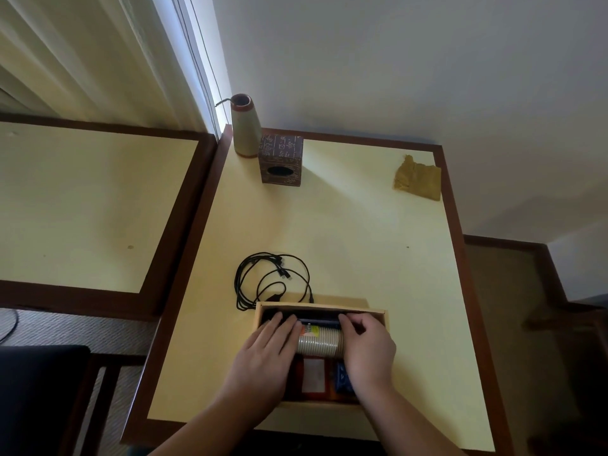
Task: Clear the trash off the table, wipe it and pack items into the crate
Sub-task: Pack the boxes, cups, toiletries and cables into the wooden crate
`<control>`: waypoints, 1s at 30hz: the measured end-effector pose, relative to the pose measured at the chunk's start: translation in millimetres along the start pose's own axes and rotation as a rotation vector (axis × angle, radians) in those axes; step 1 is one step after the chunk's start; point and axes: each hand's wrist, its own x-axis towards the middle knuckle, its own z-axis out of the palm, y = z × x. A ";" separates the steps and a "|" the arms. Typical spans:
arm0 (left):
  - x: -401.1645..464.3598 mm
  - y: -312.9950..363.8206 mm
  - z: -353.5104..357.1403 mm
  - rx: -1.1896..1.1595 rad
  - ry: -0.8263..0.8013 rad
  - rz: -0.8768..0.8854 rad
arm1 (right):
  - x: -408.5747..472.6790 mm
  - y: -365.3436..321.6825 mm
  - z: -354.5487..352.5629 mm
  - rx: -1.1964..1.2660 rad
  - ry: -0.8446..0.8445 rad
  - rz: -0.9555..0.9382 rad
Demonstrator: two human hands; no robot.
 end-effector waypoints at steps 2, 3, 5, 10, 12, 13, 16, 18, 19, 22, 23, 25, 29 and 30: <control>1.0 -0.2 3.6 0.024 0.011 0.001 | 2.9 -3.6 0.3 -0.141 -0.040 -0.096; 1.8 -0.6 5.1 0.027 0.011 -0.005 | 2.6 -7.0 -0.2 -0.190 -0.060 -0.138; 3.2 -1.1 7.8 0.034 0.008 -0.017 | -5.1 -14.1 -3.2 -0.241 -0.086 -0.222; 0.1 -0.5 6.1 -0.007 0.019 -0.061 | -28.7 -8.7 3.1 -0.434 -0.328 -0.470; -2.4 -1.5 5.0 -0.026 0.031 -0.080 | -26.8 -2.1 5.2 -0.556 -0.325 -0.540; -3.0 -2.2 5.1 -0.028 0.044 -0.074 | -24.6 1.3 5.6 -0.598 -0.308 -0.568; -4.0 -1.6 13.7 0.006 0.095 -0.038 | -20.7 3.2 4.7 -0.662 -0.300 -0.619; -3.4 0.4 17.4 0.012 0.113 -0.045 | -19.7 -0.5 4.2 -0.696 -0.301 -0.631; -2.6 0.8 18.2 0.017 0.116 -0.054 | -19.3 -2.2 4.0 -0.715 -0.296 -0.636; 2.2 -1.3 18.3 -0.007 0.104 -0.072 | -17.4 -2.5 3.6 -0.756 -0.336 -0.647; 4.1 -2.8 17.4 -0.017 0.085 -0.077 | -15.8 -0.7 3.5 -0.774 -0.350 -0.653; 8.5 -7.4 14.2 -0.033 0.058 -0.069 | -12.2 -0.2 3.3 -0.805 -0.360 -0.679; 10.0 -12.5 -6.6 -0.135 -0.022 -0.055 | -7.6 -14.3 -10.2 -0.745 -0.491 -0.695; 6.9 -13.2 -13.8 -0.159 -0.005 -0.064 | -6.4 -14.1 -16.6 -0.716 -0.499 -0.704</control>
